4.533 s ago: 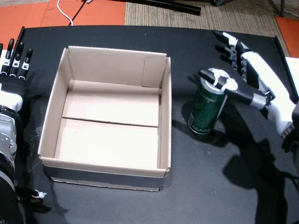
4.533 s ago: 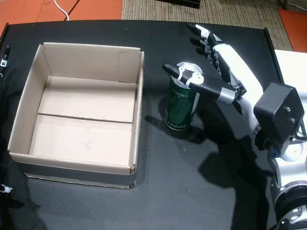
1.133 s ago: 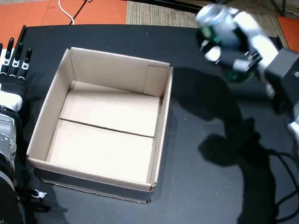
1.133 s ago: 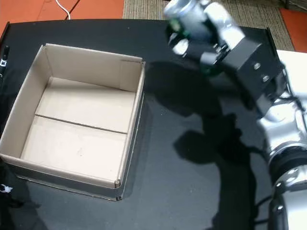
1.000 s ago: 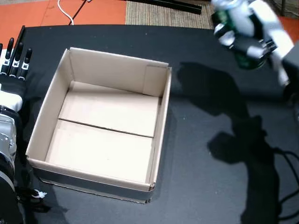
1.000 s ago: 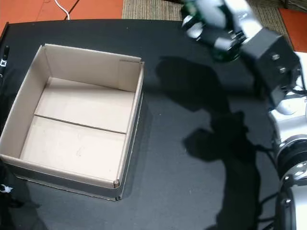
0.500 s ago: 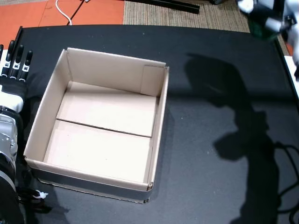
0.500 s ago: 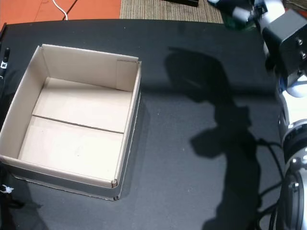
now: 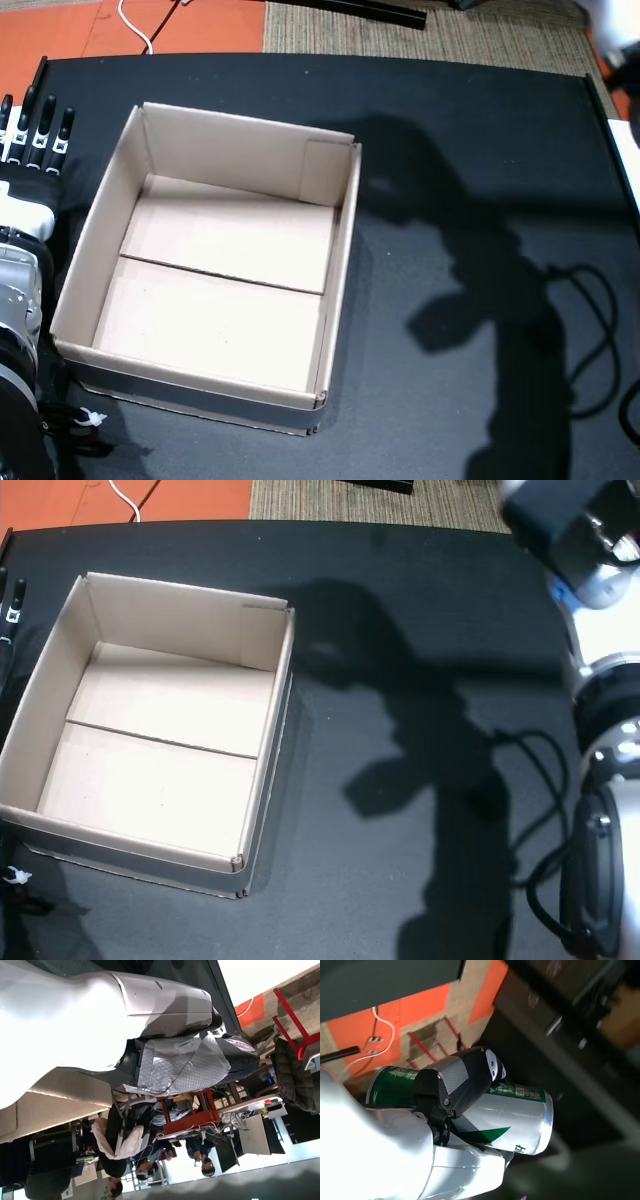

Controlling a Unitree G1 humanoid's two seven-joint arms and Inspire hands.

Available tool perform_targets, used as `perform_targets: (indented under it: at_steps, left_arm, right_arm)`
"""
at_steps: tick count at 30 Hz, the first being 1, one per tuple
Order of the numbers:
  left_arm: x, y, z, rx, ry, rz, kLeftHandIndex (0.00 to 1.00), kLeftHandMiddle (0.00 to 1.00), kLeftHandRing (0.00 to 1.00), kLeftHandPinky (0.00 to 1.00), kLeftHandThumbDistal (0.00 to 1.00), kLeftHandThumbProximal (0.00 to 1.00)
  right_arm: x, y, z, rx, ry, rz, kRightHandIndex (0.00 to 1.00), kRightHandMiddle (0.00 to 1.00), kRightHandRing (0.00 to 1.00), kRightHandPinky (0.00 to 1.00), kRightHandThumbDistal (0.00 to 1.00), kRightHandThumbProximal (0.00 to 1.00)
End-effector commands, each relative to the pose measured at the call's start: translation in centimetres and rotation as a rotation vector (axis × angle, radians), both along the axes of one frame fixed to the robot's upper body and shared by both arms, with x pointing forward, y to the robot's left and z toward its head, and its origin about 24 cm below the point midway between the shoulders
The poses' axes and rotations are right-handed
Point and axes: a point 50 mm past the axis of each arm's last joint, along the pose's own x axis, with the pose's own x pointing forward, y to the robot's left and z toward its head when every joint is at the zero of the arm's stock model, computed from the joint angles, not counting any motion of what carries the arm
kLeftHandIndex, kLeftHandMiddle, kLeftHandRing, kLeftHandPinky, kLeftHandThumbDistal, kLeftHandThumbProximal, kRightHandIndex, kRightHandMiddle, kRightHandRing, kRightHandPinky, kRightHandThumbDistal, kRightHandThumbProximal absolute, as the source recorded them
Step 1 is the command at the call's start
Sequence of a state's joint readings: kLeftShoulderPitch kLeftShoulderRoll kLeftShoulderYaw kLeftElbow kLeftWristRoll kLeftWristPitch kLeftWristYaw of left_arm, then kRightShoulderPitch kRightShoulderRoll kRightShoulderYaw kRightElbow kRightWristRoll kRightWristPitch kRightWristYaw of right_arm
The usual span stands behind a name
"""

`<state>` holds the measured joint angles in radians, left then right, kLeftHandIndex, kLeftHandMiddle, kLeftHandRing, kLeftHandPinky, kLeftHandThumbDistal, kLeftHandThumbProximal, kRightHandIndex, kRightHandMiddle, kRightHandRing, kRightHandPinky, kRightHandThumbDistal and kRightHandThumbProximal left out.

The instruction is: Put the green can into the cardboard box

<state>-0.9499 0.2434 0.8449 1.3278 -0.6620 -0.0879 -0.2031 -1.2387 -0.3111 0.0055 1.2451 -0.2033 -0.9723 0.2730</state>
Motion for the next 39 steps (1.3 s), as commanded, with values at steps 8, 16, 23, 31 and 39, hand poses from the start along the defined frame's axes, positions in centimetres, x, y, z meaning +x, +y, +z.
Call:
perform_targets:
  at_steps: [8, 16, 23, 31, 39]
  left_arm:
    - [0.2, -0.9, 0.1, 0.004, -0.016, -0.023, 0.52, 0.5, 0.61, 0.86, 0.0, 1.0]
    - [0.3, -1.2, 0.0, 0.007, -0.012, -0.036, 0.46, 0.47, 0.6, 0.82, 0.0, 1.0]
    - [0.2, -1.2, -0.1, 0.005, -0.019, -0.052, 0.75, 0.77, 0.8, 0.85, 0.04, 0.85]
    - [0.5, -1.6, 0.1, -0.029, 0.005, -0.021, 0.71, 0.71, 0.74, 0.76, 0.03, 0.66]
    - [0.7, -1.9, 0.3, -0.034, 0.037, -0.004, 0.58, 0.62, 0.68, 0.75, 0.04, 0.76]
  right_arm:
    - [-1.0, 6.6, 1.8, -0.187, -0.056, 0.201, 0.12, 0.11, 0.2, 0.34, 0.14, 0.0]
    - [-2.4, 10.6, 0.6, -0.399, -0.097, 0.325, 0.09, 0.08, 0.19, 0.34, 0.29, 0.0]
    - [-3.1, 12.1, -1.0, -0.477, -0.106, 0.372, 0.01, 0.03, 0.14, 0.32, 0.33, 0.0]
    - [-3.0, 12.4, -2.6, -0.562, -0.092, 0.354, 0.05, 0.06, 0.11, 0.33, 0.29, 0.0]
    - [-2.3, 11.8, -3.3, -0.757, -0.007, 0.327, 0.14, 0.14, 0.22, 0.35, 0.13, 0.0]
